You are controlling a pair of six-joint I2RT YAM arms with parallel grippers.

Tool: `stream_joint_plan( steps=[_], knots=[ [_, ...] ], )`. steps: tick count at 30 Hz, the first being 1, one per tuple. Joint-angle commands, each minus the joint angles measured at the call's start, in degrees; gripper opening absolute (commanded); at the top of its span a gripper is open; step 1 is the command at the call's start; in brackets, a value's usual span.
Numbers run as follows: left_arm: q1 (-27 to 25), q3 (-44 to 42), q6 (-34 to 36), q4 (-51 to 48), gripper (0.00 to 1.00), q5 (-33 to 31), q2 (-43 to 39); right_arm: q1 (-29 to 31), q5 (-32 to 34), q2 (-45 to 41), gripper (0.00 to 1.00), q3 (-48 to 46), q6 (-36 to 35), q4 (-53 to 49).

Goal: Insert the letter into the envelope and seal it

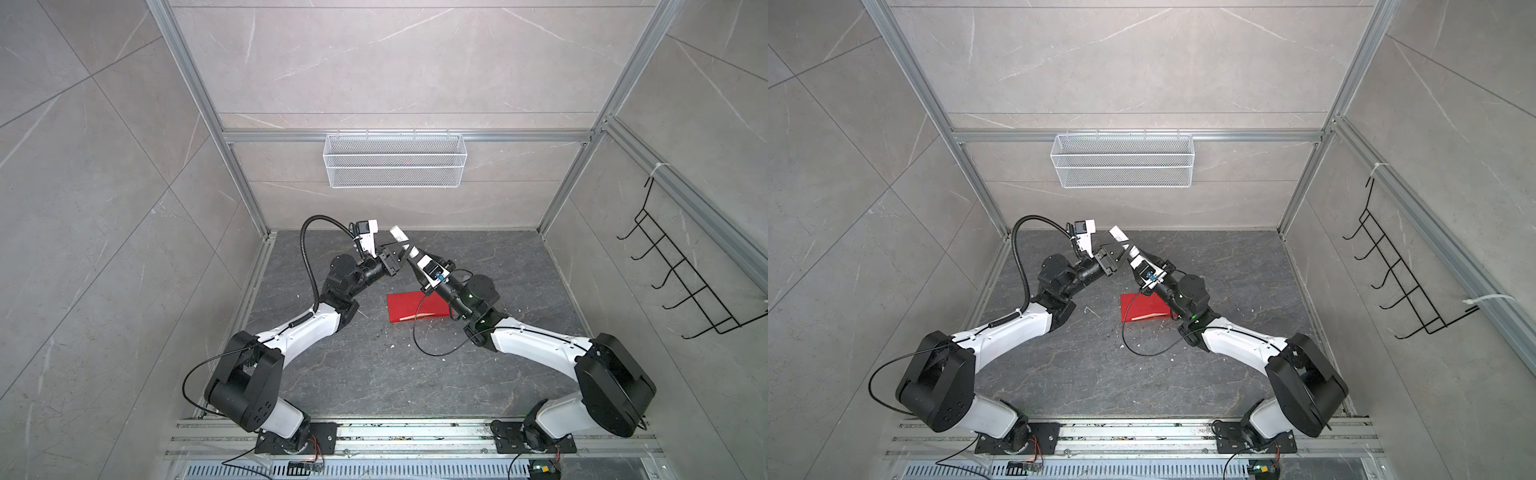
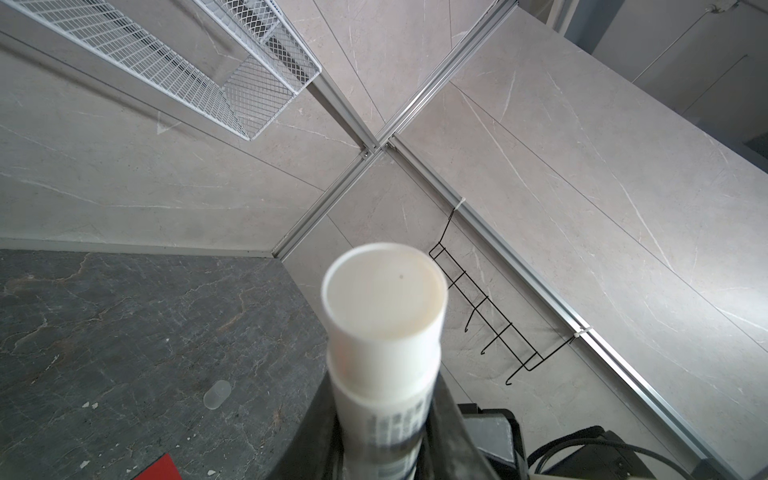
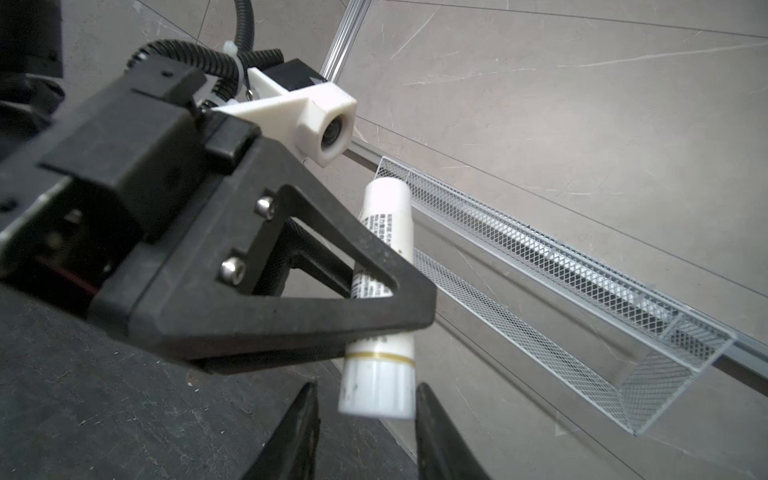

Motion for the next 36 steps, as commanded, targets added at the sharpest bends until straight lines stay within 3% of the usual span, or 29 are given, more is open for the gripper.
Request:
stream_joint_plan(
  steps=[1, 16, 20, 24, 26, 28, 33, 36],
  knots=[
    [0.0, 1.0, -0.8, 3.1, 0.00, 0.4, -0.9, 0.3, 2.0, 1.1, 0.37, 1.7, 1.4, 4.0],
    [0.0, 0.9, -2.3, 4.3, 0.00, 0.5, -0.3, 0.5, 2.4, 1.7, 0.31, 3.4, 2.4, 2.8],
    [0.0, 0.9, -1.9, 3.9, 0.00, 0.6, -0.4, 0.6, 2.4, 1.4, 0.22, 3.5, 2.6, 2.6],
    [-0.1, 0.8, -0.6, 2.6, 0.00, 0.9, -0.6, 0.6, 2.0, 0.5, 0.04, 3.8, 5.6, 1.7],
    [-0.1, 0.8, 0.5, 2.1, 0.00, 1.1, -0.8, -0.1, -0.1, -0.2, 0.00, 4.5, 10.2, 0.1],
    [0.0, 0.7, 1.8, 1.6, 0.00, 1.3, -1.1, -2.6, -6.9, -0.8, 0.00, 6.1, 20.1, -3.0],
    [-0.1, 0.3, 5.5, 1.3, 0.00, 2.8, -2.0, -12.0, -30.5, 3.4, 0.00, 13.1, 54.1, -1.8],
    [0.0, 0.2, 7.3, 1.4, 0.00, 4.1, -2.5, -14.4, -38.4, 7.7, 0.00, 16.4, 69.3, 3.6]
  ],
)
